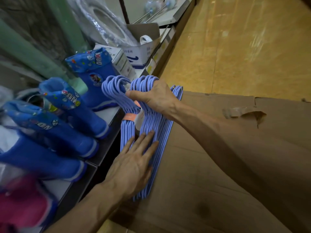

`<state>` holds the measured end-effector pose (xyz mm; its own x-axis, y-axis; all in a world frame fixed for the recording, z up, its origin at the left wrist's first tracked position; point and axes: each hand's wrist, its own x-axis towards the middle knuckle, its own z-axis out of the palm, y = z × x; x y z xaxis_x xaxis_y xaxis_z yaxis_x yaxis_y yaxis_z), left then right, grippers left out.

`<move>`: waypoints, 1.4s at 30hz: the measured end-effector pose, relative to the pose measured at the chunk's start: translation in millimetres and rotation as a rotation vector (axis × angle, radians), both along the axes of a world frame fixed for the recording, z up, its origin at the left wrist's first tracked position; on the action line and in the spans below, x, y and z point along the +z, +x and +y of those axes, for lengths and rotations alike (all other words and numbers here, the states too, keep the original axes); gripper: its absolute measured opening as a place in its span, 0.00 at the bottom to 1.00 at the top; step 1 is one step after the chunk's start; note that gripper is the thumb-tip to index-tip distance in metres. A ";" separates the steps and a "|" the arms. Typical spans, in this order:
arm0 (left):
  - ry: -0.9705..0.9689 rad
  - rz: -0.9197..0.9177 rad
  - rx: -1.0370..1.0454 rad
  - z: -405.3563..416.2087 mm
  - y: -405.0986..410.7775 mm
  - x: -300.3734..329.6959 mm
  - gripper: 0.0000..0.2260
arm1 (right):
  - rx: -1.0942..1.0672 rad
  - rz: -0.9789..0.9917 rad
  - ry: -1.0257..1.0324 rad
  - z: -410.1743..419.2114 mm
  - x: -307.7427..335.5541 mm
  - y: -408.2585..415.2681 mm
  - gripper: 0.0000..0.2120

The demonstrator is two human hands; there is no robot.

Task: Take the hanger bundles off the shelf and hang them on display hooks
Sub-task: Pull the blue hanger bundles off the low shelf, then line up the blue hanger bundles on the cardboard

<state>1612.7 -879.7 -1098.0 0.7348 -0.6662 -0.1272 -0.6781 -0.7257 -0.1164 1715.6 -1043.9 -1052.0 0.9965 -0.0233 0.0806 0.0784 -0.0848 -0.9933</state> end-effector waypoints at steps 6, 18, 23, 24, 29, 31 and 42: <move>0.064 -0.002 0.062 3.5 3.8 0.2 0.35 | -0.003 0.061 -0.202 18.3 2.3 19.6 0.18; -0.010 0.009 0.095 -15.6 8.3 19.6 0.24 | -0.080 0.132 -0.508 -59.5 0.6 -32.0 0.24; -0.365 0.126 0.095 -54.7 11.4 35.7 0.16 | -0.228 0.155 -0.524 -118.1 9.7 -73.8 0.18; -0.418 0.157 0.073 -64.3 11.0 39.6 0.15 | -0.249 0.152 -0.516 -129.4 13.3 -81.9 0.15; -0.450 0.258 -0.070 -106.8 -1.5 49.6 0.11 | -0.318 0.095 -0.488 -180.3 45.6 -124.5 0.13; -0.435 0.312 -0.118 -128.8 -10.0 51.7 0.11 | -0.345 0.072 -0.511 -202.3 60.0 -149.4 0.13; -0.453 0.508 -0.329 -264.6 -59.7 87.8 0.03 | -0.603 0.067 -0.620 -300.2 109.4 -287.2 0.11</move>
